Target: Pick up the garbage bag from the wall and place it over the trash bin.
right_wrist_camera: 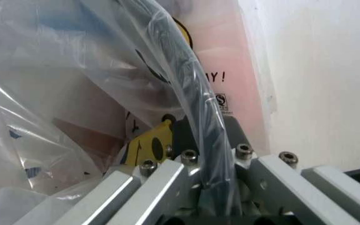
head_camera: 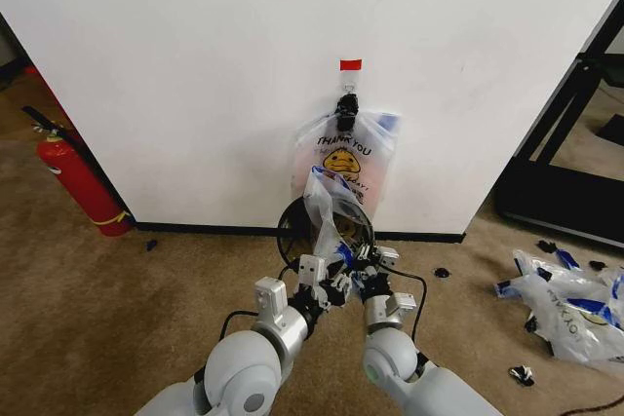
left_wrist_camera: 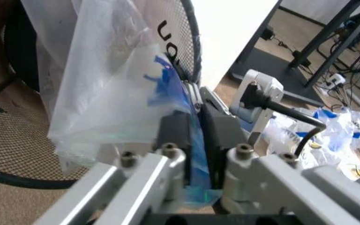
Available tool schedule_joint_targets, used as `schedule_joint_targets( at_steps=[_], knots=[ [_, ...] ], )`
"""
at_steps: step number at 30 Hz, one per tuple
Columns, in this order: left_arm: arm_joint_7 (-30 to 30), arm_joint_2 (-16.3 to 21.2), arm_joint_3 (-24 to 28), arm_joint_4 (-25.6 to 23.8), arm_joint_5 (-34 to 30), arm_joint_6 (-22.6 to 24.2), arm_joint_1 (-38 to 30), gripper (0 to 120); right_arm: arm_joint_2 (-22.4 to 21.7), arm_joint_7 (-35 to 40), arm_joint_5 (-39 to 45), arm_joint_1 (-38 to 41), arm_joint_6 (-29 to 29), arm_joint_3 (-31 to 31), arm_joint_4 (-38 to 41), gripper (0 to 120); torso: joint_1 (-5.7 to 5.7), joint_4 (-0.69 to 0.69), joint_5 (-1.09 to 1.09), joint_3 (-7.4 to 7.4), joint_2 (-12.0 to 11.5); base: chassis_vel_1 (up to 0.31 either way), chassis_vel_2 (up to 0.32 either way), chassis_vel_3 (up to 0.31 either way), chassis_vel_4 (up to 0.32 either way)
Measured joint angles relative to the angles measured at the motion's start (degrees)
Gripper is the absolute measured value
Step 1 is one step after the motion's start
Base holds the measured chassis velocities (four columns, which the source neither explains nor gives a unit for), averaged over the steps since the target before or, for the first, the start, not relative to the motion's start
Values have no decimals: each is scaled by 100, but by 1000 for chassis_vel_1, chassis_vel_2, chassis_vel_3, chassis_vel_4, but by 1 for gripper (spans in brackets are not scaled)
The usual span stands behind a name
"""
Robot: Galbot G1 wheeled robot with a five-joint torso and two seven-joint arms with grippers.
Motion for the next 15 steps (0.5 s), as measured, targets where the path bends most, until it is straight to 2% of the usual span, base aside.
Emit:
schedule_joint_targets(
  at_steps=[4,10,15],
  knots=[
    [11,23,-4,0,20,-16,30,0,2,4,-2,4,-3,-1,-2,0,0,0,0,0,0,0,0,0,0],
    [89,69,-37,0,75,-55,113,0,8,14,0,17,-7,-2,-5,0,0,0,0,0,0,0,0,0,0],
    [440,370,-323,-30,208,-263,348,0,-23,47,664,59,-63,83,147,0,0,1,-1,0,0,0,0,0,0]
  ],
)
